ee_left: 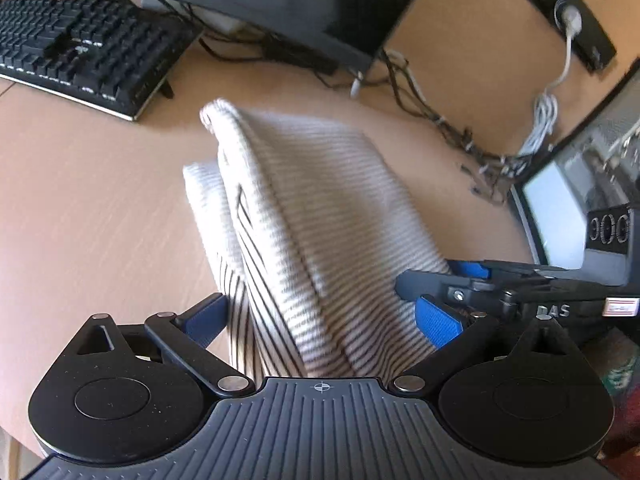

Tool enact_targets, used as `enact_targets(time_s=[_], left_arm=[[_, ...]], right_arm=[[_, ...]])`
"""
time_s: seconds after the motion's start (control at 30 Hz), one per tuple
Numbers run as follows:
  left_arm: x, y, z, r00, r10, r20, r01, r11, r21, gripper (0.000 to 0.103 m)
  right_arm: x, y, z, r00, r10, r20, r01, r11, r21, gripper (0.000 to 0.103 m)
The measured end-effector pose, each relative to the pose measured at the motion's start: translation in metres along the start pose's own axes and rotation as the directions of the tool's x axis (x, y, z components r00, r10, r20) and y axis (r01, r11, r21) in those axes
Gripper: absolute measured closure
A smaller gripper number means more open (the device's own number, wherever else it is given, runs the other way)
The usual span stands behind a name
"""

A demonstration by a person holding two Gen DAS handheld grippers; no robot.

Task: Fold clothes

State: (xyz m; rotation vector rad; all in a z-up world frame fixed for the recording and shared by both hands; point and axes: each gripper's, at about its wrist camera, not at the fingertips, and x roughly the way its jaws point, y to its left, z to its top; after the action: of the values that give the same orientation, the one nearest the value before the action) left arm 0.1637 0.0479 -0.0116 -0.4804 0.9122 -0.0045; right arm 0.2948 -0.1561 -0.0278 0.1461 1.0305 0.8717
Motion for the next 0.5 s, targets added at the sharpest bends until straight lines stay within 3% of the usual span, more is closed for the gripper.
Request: enact_targets(time_s=[0.1,0.2,0.33,0.43,0.5], left_arm=[[-0.002,0.004,-0.003,0.999,-0.044,0.016,0.044,0.998,-0.045,0.002],[-0.012,0.012,0.001,0.996,-0.063,0.063,0.068,0.994,-0.09,0.002],[-0.019,0.014,0.008,0.993,0.034,0.109,-0.024,0.996,-0.087,0.002],[-0.013,0.01,0.011,0.989,0.126,0.082,-0.124,0.992,-0.029,0.002],[-0.007,0.008,0.01,0.989,0.134,0.064,-0.132,0.991,-0.022,0.002]], right_arm=[[-0.003,0.004,-0.008,1.0,0.028,-0.002,-0.028,1.0,0.012,0.027],[-0.011,0.012,-0.008,0.998,0.054,0.021,-0.054,0.998,-0.014,0.029],[-0.008,0.017,-0.013,1.0,0.026,-0.005,-0.026,0.996,-0.083,0.029],[-0.003,0.022,-0.019,1.0,-0.009,-0.016,0.006,0.992,-0.128,0.029],[-0.005,0.023,-0.016,1.0,-0.012,-0.017,0.009,0.989,-0.147,0.029]])
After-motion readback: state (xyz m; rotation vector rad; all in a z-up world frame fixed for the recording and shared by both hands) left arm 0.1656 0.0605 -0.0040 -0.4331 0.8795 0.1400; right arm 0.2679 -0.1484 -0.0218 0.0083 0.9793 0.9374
